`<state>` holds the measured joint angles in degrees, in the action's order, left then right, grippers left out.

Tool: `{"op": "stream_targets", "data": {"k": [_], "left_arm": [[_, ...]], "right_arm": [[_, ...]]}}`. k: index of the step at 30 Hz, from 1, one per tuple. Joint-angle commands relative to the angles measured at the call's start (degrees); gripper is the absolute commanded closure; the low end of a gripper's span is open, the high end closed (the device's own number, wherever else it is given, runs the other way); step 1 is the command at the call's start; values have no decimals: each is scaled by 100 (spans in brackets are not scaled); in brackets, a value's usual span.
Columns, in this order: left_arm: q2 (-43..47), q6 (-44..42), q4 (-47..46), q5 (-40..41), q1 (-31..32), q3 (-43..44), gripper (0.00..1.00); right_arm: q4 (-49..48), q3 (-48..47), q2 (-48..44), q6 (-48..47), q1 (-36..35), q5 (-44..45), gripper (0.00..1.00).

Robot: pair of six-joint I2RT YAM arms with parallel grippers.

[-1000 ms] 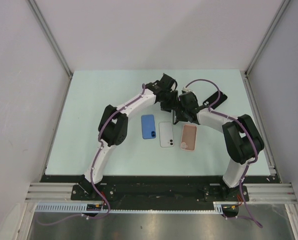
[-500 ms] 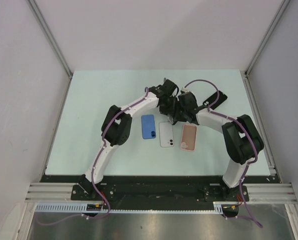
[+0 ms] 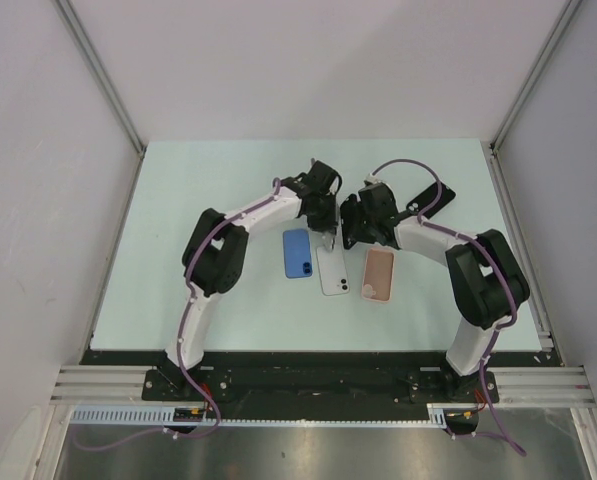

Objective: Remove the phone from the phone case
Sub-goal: Remove the phone case from the phone, then place the phone case at the center of the board, then place the phone at the center of the board.

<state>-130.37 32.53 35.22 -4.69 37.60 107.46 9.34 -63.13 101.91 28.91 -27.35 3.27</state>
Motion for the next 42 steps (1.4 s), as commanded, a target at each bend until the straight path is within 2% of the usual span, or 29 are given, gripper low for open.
{"op": "stream_targets", "data": {"k": [1, 6, 8, 9, 12, 14, 18, 19, 20, 21, 22, 23, 25, 26, 27, 29, 30, 32, 33, 34, 37, 38, 39, 42], "left_arm": [[1116, 235, -900, -672, -384, -523, 100], [1558, 517, -1737, -1664, -921, -1236, 100], [1541, 578, -2071, -1990, -1123, -1341, 100], [1514, 631, -2150, -2166, -1193, -1368, 100], [1409, 1017, -3273, -2605, -1335, -1763, 100], [1024, 1097, -3496, -2721, -1352, -1440, 100], [216, 1273, -3661, -2967, -1361, -719, 100], [126, 1308, -3698, -3002, -1352, -552, 99], [65, 1352, -3724, -2985, -1352, -481, 98], [-84, 1378, -3733, -2994, -1344, -393, 95], [-164, 1422, -3707, -3072, -1343, -210, 94], [-243, 1422, -3663, -3091, -1335, -103, 91], [-463, 1335, -3383, -3047, -1309, 177, 74], [-524, 1282, -3277, -3021, -1300, 266, 67], [-621, 1195, -2998, -2942, -1256, 345, 50], [-674, 1036, -2715, -2740, -1247, 486, 37], [-683, 1036, -2618, -2704, -1238, 478, 26], [-674, 1009, -2460, -2460, -1229, 460, 15], [-631, 983, -2189, -2284, -1203, 477, 3], [-596, 870, -2004, -2134, -1177, 539, 0], [-560, 440, -994, -1502, -1124, 1002, 0], [-551, 316, -382, -1256, -1106, 1136, 0], [-490, 202, -141, -784, -1097, 1215, 0], [193, -80, 170, 376, -1036, 674, 0]], "right_arm": [[-73, -191, -391, -60, 194, 25, 100], [-222, 90, -602, 10, 669, -256, 100], [-476, 169, -637, 97, 1002, -685, 100], [-712, 187, -620, 133, 1117, -818, 100], [-1502, 179, -322, 422, 1556, -1501, 100], [-1794, 65, 73, 755, 1828, -2020, 100], [-2200, -155, 619, 1064, 2032, -2357, 98], [-2191, -199, 681, 1056, 2058, -2374, 92], [-2183, -260, 768, 1082, 2076, -2383, 76], [-2113, -287, 787, 1082, 2111, -2357, 65], [-2051, -287, 787, 1082, 2137, -2314, 47], [-1990, -305, 778, 1073, 2146, -2191, 42], [-1595, -331, 673, 1021, 2199, -1972, 31], [-1402, -375, 629, 1003, 2217, -1692, 30], [-1043, -384, 481, 994, 2252, -1567, 29], [-647, -384, 296, 959, 2313, -1156, 25], [-305, -384, 86, 933, 2331, -996, 24], [100, -375, -161, 863, 2349, -549, 22], [207, -375, -284, 801, 2349, -451, 22], [313, -384, -520, 810, 2349, -171, 22], [708, -375, -1021, 818, 2314, 225, 20], [909, -375, -1163, 810, 2287, 340, 6], [1007, -375, -1278, 792, 2261, 428, 3], [1446, -340, -1735, 853, 2164, 806, 2]]}}
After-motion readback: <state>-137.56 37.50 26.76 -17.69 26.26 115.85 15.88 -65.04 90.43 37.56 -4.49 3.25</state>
